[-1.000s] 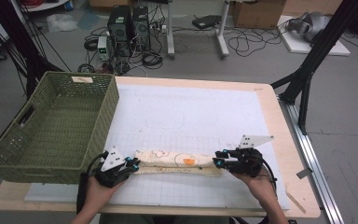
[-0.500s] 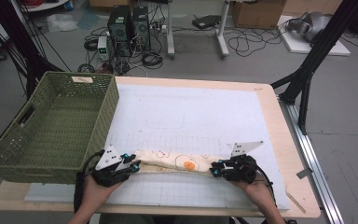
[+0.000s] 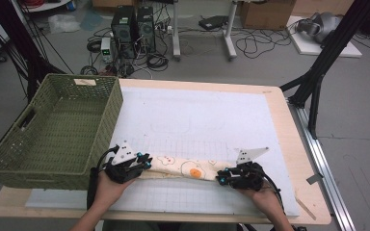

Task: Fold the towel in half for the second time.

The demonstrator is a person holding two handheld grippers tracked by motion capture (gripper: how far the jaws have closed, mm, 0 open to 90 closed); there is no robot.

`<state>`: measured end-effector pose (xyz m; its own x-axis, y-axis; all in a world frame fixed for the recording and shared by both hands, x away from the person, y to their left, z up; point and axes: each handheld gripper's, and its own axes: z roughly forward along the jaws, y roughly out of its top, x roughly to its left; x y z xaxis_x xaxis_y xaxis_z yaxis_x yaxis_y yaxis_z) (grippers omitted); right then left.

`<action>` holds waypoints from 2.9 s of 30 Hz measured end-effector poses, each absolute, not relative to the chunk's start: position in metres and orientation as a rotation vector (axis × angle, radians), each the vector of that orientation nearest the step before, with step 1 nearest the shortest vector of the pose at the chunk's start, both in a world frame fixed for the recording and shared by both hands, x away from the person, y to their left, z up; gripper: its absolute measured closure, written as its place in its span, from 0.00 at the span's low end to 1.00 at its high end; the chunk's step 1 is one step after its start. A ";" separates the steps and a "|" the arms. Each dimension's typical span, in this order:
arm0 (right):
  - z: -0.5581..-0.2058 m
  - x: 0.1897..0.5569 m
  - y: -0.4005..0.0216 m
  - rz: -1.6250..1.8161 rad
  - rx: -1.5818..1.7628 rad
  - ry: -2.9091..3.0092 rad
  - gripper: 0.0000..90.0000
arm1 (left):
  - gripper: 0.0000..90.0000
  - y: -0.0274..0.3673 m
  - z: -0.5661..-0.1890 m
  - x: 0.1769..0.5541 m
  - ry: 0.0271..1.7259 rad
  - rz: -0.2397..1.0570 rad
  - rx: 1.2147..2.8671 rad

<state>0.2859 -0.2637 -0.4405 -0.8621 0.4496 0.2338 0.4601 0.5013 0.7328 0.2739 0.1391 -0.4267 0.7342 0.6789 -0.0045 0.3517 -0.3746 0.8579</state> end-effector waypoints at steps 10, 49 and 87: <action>-0.439 0.284 -0.271 -1.328 -0.826 -2.740 0.80 | 0.85 0.152 -0.446 0.264 0.801 0.378 2.072; -0.441 0.283 -0.277 -1.330 -0.912 -2.776 0.69 | 0.77 0.152 -0.448 0.259 0.779 0.410 2.095; -0.429 0.292 -0.273 -1.417 -0.901 -2.799 0.82 | 0.88 0.157 -0.436 0.259 0.795 0.483 2.004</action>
